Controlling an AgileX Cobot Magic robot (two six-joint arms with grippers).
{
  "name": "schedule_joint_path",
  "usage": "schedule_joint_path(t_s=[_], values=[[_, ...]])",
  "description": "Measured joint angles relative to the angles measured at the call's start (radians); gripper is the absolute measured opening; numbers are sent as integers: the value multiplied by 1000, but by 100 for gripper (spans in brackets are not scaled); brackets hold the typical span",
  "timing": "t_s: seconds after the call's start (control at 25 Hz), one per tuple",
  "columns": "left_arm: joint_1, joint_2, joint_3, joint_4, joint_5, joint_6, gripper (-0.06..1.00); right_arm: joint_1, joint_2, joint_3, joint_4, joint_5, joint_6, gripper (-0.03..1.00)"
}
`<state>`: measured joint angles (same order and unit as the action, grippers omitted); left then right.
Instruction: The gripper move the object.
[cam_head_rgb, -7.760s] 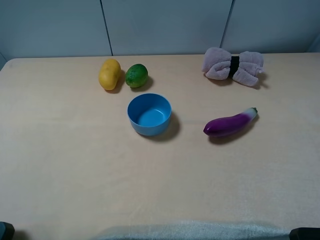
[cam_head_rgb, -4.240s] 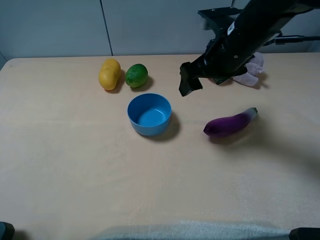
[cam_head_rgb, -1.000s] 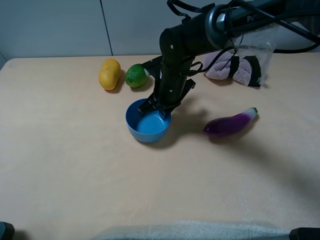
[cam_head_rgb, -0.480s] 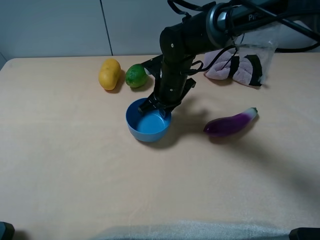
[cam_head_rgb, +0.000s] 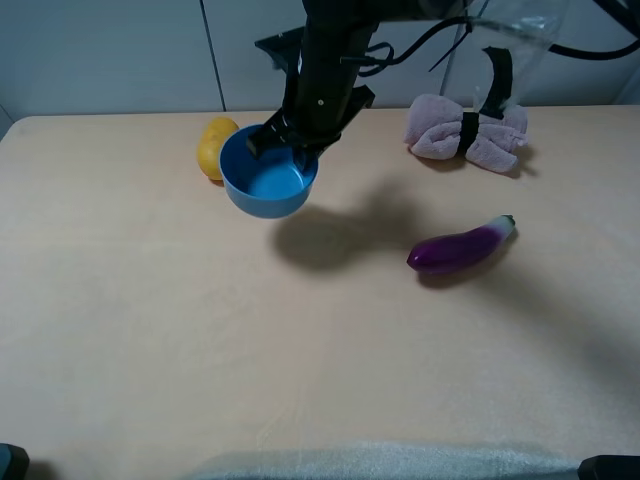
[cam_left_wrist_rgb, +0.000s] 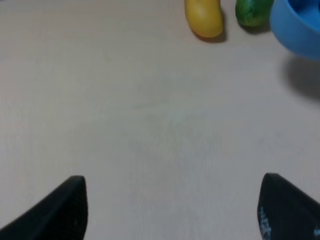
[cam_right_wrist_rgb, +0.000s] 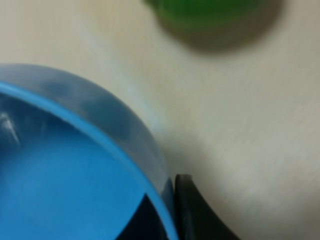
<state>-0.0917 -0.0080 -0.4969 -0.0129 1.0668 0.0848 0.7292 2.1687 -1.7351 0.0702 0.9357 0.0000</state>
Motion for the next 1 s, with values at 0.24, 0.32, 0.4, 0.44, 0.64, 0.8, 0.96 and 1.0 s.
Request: schedule_joint_path(t_s=[0.24, 0.32, 0.4, 0.44, 0.64, 0.8, 0.96, 1.0], values=[[0, 0, 0, 0, -1, 0, 77, 0, 0, -178, -70, 84, 0, -3], [0, 0, 0, 0, -1, 0, 77, 0, 0, -220, -96, 93, 0, -3], [0, 0, 0, 0, -1, 0, 77, 0, 0, -250, -101, 94, 0, -3], [0, 0, 0, 0, -1, 0, 77, 0, 0, -259, -101, 93, 0, -3], [0, 0, 0, 0, -1, 0, 77, 25, 0, -270, -104, 81, 0, -3], [0, 0, 0, 0, -1, 0, 77, 56, 8, -270, -104, 55, 0, -3], [0, 0, 0, 0, -1, 0, 77, 90, 39, -286, -102, 40, 0, -3], [0, 0, 0, 0, -1, 0, 77, 96, 51, -297, -100, 40, 0, -3]])
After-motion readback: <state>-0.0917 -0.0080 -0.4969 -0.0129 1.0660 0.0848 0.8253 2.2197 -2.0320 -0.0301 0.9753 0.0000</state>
